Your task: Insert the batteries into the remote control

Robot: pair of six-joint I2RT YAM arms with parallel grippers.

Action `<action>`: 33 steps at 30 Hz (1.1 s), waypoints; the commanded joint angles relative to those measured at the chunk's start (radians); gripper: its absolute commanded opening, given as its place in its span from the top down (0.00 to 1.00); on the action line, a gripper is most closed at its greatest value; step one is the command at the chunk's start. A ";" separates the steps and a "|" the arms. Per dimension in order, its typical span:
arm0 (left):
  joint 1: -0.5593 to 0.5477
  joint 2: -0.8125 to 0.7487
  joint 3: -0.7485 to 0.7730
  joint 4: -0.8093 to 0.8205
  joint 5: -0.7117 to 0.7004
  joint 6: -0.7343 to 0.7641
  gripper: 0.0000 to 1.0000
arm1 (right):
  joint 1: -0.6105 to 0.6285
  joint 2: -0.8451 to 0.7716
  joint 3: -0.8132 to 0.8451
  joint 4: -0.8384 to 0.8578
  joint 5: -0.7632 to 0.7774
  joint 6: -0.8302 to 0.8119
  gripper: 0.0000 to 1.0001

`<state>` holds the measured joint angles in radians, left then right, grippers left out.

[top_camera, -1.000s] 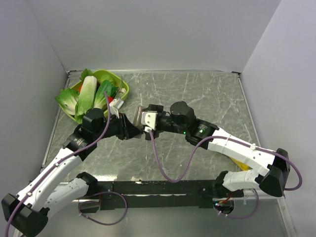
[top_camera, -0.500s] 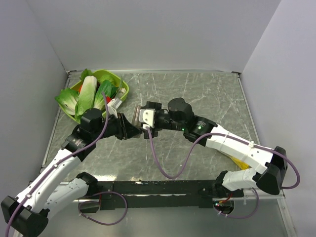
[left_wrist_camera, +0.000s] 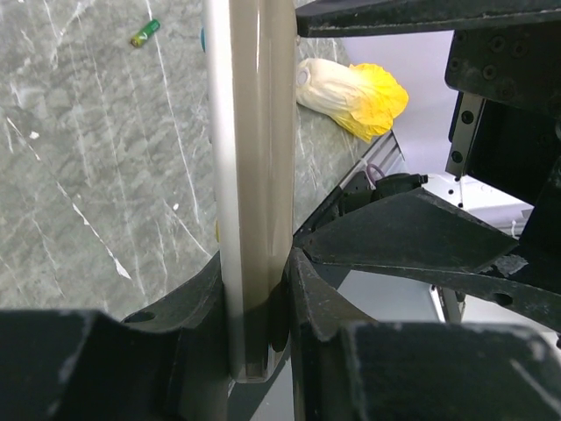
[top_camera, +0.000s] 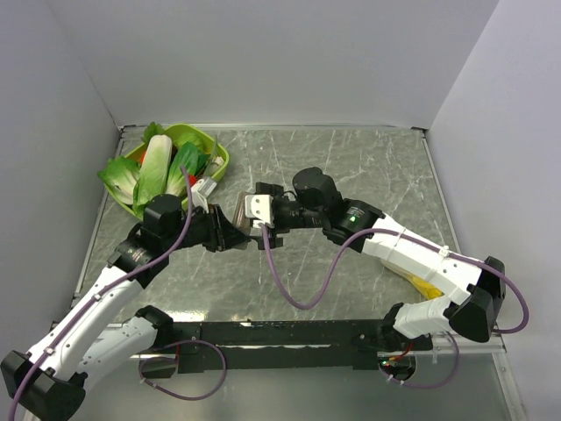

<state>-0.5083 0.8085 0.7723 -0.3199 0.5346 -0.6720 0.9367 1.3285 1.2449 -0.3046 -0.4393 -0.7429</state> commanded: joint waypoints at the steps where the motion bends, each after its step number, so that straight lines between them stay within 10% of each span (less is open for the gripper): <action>1: -0.021 -0.042 0.045 0.308 0.114 0.014 0.98 | 0.028 0.061 -0.005 -0.174 -0.185 0.010 0.07; 33: -0.021 -0.124 -0.099 0.410 0.005 0.129 0.98 | -0.010 0.170 0.071 -0.308 -0.524 0.106 0.20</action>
<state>-0.5140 0.6975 0.6205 -0.3035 0.5285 -0.6022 0.8639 1.4326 1.3296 -0.4622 -0.7319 -0.6994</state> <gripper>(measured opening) 0.289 0.805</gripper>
